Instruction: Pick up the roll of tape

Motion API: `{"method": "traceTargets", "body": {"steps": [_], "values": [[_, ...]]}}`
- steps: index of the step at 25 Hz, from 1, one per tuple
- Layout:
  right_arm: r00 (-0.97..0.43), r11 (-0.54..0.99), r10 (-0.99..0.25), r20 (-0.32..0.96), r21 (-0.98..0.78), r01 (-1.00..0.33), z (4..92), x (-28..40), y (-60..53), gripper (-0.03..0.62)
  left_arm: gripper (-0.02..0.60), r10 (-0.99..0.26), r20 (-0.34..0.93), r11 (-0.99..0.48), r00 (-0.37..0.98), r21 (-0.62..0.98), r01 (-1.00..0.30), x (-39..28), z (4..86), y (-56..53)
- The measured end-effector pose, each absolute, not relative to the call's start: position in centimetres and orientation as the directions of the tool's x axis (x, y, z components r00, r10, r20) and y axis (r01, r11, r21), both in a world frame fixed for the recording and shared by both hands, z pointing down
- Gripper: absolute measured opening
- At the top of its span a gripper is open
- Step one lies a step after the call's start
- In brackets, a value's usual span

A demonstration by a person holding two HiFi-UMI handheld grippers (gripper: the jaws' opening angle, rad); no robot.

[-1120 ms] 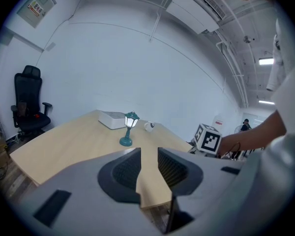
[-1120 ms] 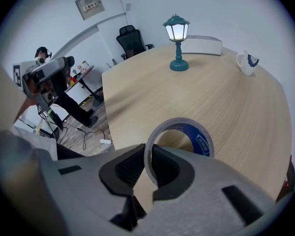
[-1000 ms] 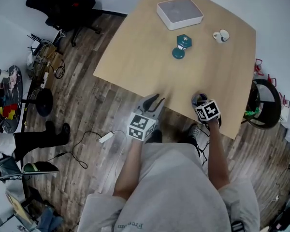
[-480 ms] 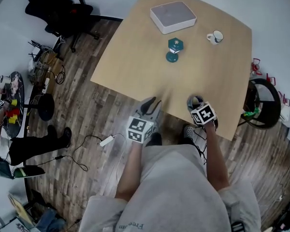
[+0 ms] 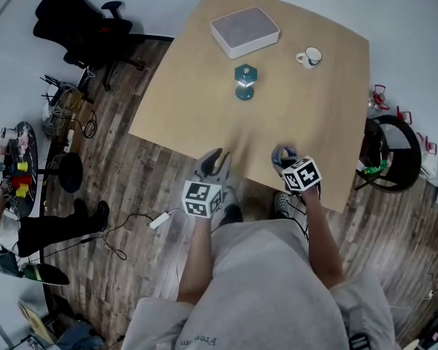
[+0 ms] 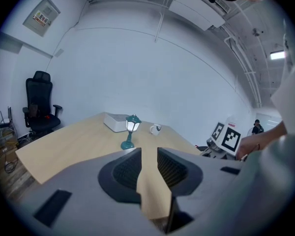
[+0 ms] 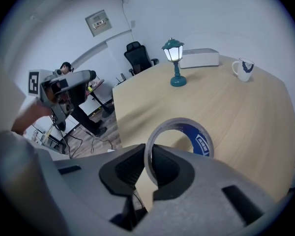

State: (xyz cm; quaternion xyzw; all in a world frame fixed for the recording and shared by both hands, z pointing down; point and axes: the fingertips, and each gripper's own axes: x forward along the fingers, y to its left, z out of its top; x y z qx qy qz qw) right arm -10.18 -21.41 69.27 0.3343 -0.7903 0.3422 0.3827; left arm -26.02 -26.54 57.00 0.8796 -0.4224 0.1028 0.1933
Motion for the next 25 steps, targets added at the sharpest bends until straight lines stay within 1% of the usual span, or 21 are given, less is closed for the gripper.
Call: {"method": "traceTargets", "body": {"steps": [5,10,15,20,25], "values": [[-0.567,0.496,-0.302,0.766,-0.382,-0.780,68.5,-9.1,-21.6,0.043,0.094,-0.695,0.347,-0.577,0.630,0.252,-0.776,-23.6,57.0,-26.1],[-0.658,0.424,-0.354,0.665,-0.513,-0.747,67.0,-7.8,-21.5,0.043,0.094,-0.683,0.345,-0.593,0.644,0.252,-0.765,-20.8,56.8,-25.6],[-0.687,0.402,-0.374,0.623,-0.559,-0.726,66.4,-6.0,-20.6,0.043,0.092,-0.676,0.344,-0.604,0.651,0.248,-0.758,-18.4,56.7,-24.8],[-0.736,0.342,-0.422,0.530,-0.659,-0.670,65.4,-4.5,-20.1,0.043,0.091,-0.674,0.349,-0.602,0.651,0.252,-0.758,-16.4,57.2,-24.0],[-0.773,0.327,-0.435,0.461,-0.719,-0.613,64.9,-3.3,-19.5,0.043,0.091,-0.675,0.349,-0.600,0.650,0.254,-0.759,-14.4,57.4,-23.2]]}}
